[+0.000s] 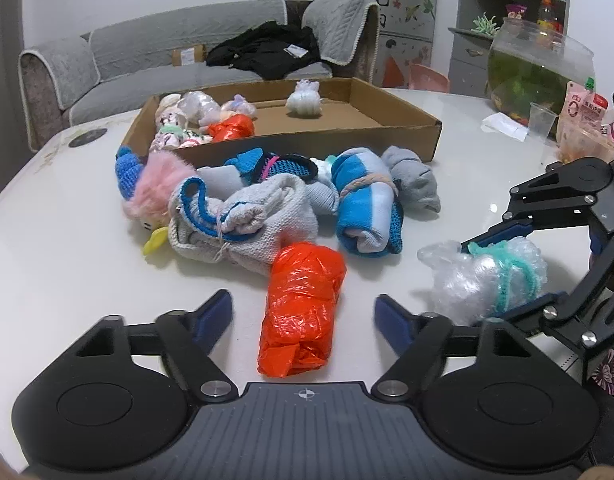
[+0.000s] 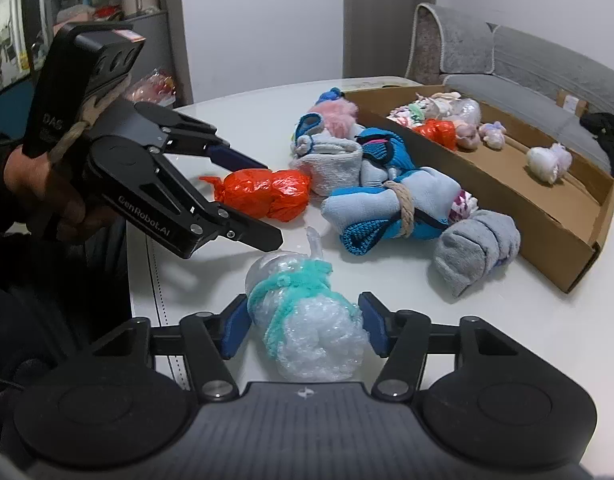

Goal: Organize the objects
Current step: 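Grasp the orange plastic bundle with the left gripper while the right grasps the teal-tied clear bundle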

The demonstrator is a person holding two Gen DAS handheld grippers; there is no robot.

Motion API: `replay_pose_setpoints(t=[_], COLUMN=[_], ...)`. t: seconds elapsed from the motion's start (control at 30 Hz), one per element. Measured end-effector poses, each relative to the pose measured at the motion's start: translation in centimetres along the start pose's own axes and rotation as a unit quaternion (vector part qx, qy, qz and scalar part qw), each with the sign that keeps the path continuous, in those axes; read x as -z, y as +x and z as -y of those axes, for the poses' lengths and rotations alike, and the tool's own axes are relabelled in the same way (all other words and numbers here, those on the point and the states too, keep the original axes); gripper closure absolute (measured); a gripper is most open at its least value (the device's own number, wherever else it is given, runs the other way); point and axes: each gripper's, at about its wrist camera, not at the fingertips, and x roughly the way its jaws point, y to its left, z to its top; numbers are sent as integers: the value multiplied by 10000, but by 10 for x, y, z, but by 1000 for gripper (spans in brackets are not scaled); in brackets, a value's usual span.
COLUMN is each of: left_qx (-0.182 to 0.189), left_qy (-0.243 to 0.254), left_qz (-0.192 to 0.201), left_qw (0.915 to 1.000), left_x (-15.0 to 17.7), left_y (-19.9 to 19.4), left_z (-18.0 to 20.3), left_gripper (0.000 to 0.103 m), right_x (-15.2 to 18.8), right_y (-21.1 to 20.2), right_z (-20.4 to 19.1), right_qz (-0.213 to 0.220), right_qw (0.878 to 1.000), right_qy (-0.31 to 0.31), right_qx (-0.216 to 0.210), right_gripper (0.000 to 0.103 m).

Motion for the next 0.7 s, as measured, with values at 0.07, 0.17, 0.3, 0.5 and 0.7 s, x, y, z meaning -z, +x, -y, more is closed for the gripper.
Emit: replay_pose_setpoints(t=[0.07,0.17,0.3,0.5,0.7], left_qx=[11,35,67,51,92], left_qy=[5,-77,-78,-73,-30], left_qz=[15,28,24,-5,67], left_qw=[10000,10000,9999,10000,9999], left_x=[0,-2,-2,0,-2], left_y=[-2,-3,-4,-10,-23], left_z=[0,-3,-6,-6,-6], left_gripper=[47,64,66,66,67], right_x=[0,0,2,5,4], right_y=[0,-1,-2,-9,-22], right_z=[0,-1,0,2,6], right_qz=[4,19,42,65,242], right_qw=[10000,10000,9999,9999,9995], right_qy=[23,-5,42,96,182], right_qx=[40,69,97,82,118], right_gripper=[55,59,61,63,64])
